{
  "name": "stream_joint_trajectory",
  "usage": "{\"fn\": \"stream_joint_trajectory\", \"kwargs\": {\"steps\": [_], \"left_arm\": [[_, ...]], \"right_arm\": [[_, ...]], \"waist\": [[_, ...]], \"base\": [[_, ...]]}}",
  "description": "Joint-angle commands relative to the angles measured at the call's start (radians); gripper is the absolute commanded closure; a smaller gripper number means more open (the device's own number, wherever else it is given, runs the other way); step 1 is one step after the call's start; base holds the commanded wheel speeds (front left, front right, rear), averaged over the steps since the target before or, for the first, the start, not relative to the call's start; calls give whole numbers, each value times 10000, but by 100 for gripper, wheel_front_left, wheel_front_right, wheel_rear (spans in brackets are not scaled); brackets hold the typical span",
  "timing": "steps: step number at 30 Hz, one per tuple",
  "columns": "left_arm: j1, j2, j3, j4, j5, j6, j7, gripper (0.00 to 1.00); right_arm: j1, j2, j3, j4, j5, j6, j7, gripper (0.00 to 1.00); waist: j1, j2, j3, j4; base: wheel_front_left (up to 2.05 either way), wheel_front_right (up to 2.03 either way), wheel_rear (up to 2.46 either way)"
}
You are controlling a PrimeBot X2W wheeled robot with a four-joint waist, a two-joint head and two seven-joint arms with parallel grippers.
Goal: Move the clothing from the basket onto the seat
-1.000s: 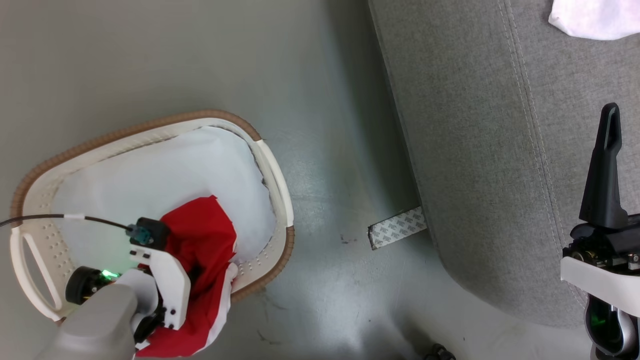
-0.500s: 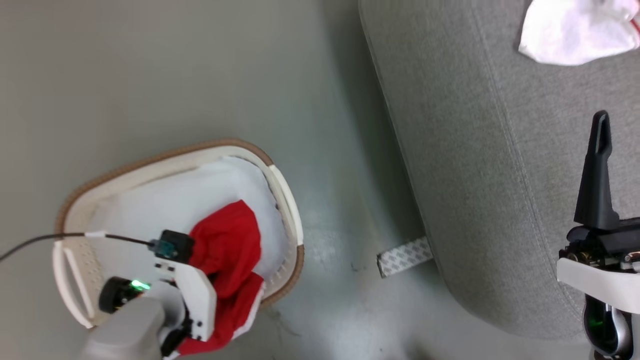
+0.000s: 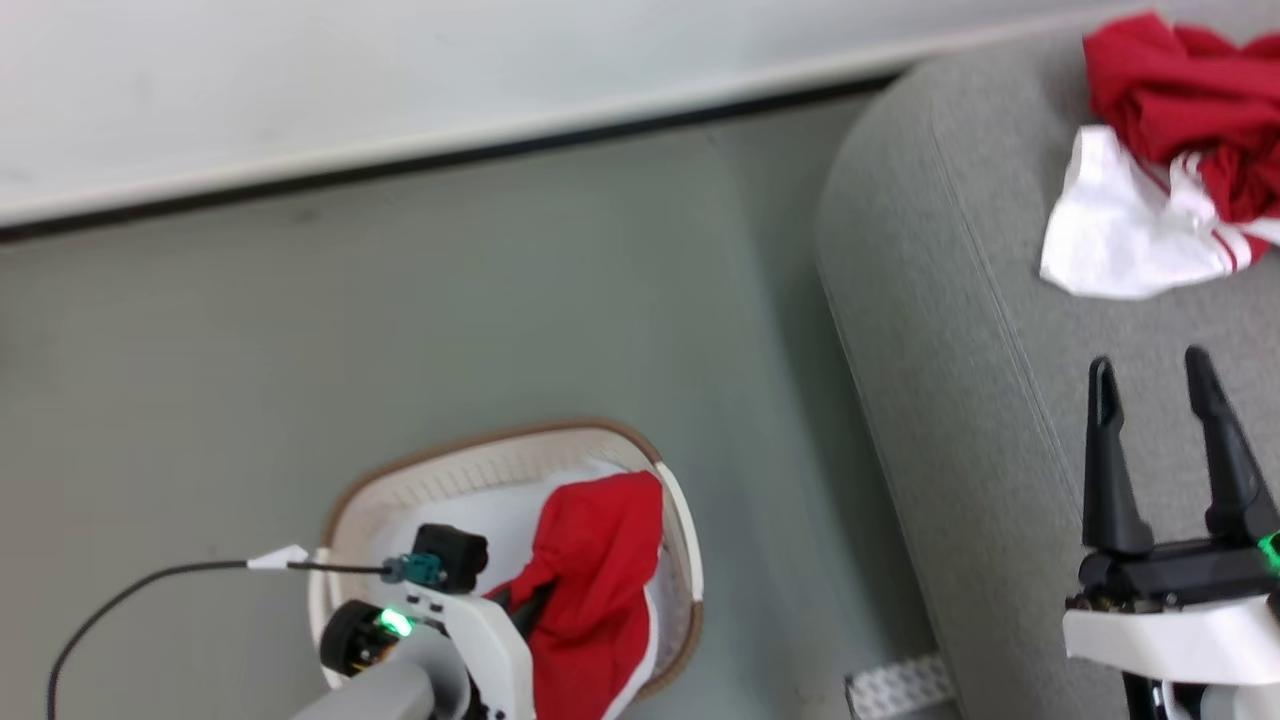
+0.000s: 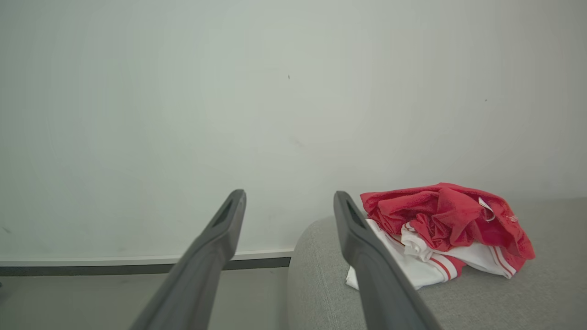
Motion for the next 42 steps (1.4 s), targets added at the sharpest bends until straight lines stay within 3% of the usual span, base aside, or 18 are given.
{"fn": "stream_joint_trajectory", "kwargs": {"steps": [1,7,15,24,33,42], "left_arm": [[268,-106,-35,-137,-164,13,-115,100],[236,-287,585,-795,322,13,-188,100],[581,-385,2869,-2604,2091,14,-185,100],[474,-620,4976,-4871,3867,23,-184,100],[528,-782,5884,-6342,4456,15,-180,100],[803,-816,5935,-6705,4576,13,-181,100]], "right_arm": [[337,-16,31,197,16,-25,6,0],[885,-16,123,612,184,-24,6,0],[1480,-16,339,931,342,-24,6,0],[1615,-18,714,1130,571,-24,6,0],[1419,-54,1578,1383,710,-24,6,0],[1292,-305,2533,1725,958,-24,6,0]], "waist": [[1,0,-1437,945],[1,0,-2461,1407],[1,0,-3430,1871],[1,0,-3626,2271],[1,0,-3711,2405],[1,0,-3737,2570]], "base": [[0,0,0],[0,0,0],[0,0,0],[0,0,0],[0,0,0],[0,0,0]]}}
